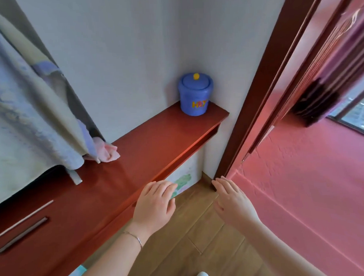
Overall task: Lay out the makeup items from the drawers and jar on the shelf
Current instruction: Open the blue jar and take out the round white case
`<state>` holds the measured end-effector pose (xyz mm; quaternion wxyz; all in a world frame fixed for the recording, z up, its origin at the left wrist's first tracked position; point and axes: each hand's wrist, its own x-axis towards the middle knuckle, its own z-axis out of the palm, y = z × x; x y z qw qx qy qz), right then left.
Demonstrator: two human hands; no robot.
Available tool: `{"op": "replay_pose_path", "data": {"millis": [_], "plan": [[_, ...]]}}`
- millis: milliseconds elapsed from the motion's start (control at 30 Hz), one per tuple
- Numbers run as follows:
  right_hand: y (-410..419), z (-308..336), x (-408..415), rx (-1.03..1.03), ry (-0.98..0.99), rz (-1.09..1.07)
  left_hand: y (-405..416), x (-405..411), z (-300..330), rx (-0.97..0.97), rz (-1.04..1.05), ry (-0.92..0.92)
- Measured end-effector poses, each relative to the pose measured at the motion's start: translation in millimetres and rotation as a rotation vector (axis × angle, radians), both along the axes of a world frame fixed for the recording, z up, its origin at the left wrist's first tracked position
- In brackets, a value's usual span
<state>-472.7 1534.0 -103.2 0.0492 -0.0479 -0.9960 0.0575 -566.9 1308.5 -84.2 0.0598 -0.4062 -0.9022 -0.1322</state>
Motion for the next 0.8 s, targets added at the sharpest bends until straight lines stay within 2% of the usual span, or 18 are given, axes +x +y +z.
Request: {"op": "replay_pose_path", "data": {"millis": [467, 800], "plan": [[85, 29, -80, -0.105, 0.122, 0.027, 89, -64, 20, 0.013, 0.095, 0.028], [124, 30, -184, -0.155, 0.058, 0.017, 136, -166, 7, 0.091, 0.141, 0.003]]}}
